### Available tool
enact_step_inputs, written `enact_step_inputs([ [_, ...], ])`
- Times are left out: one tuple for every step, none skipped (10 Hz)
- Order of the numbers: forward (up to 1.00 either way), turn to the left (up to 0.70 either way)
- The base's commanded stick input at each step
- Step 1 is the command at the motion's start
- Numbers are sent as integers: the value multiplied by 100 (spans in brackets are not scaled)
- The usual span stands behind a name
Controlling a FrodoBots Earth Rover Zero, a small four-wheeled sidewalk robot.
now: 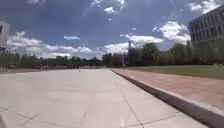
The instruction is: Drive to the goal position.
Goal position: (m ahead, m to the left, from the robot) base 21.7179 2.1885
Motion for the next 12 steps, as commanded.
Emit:
enact_step_inputs([
  [70, 0],
  [70, 0],
  [70, 0],
  [70, 0],
  [70, 0],
  [70, 0],
  [70, 0],
  [70, 0],
  [70, 0],
  [70, 0],
  [70, 0],
  [70, 0],
])
